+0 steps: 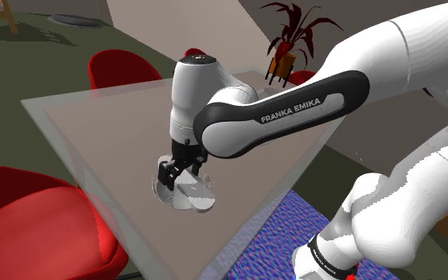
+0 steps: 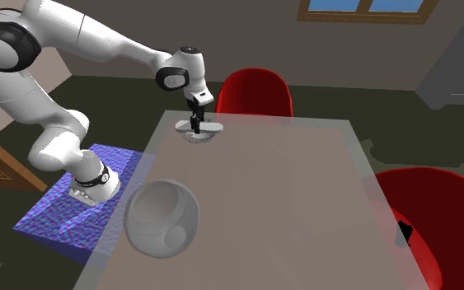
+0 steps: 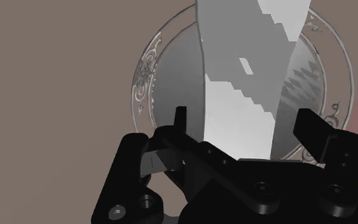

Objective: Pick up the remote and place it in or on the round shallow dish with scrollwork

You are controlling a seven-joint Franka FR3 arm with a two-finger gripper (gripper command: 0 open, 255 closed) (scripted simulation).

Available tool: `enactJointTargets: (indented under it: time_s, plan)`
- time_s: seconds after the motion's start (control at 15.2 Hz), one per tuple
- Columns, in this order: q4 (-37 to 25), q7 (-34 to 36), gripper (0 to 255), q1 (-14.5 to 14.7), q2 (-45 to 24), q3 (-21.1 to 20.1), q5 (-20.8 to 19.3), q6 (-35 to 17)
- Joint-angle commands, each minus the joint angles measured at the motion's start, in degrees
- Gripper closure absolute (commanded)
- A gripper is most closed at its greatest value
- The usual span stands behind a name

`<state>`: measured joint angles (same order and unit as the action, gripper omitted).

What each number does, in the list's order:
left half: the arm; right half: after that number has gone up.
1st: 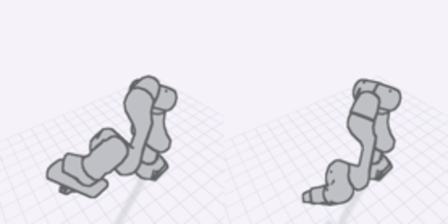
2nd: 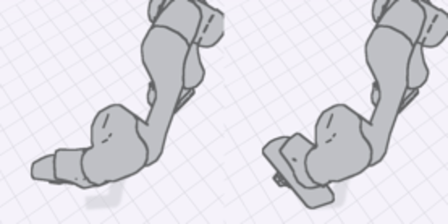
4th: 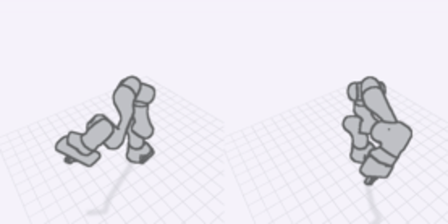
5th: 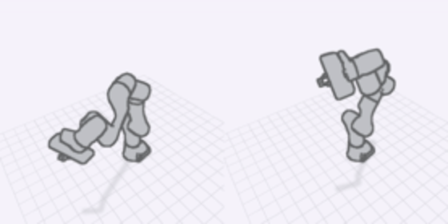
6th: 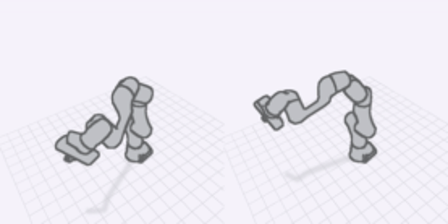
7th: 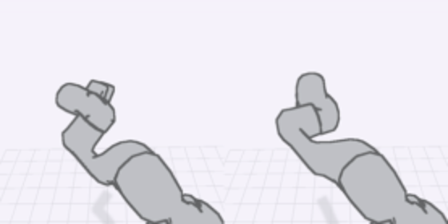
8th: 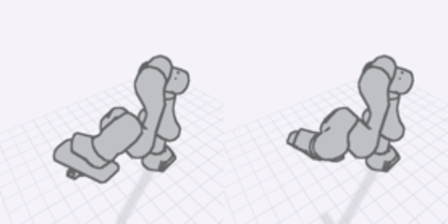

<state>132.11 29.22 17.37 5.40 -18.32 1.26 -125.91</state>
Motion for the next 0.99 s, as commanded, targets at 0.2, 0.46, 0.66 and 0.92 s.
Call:
enactJointTargets:
  time_s: [0.2,0.46,0.66,0.92]
  plan:
    - [0.1,0.0,0,0.0,0.1,0.0,0.0,0.0]
    - [-4.3,-0.8,0,0.0,3.3,0.4,1.0,7.5]
    - [-4.3,-0.8,0,0.0,3.3,0.4,1.0,7.5]
    - [-4.3,-0.8,0,0.0,3.3,0.4,1.0,7.5]
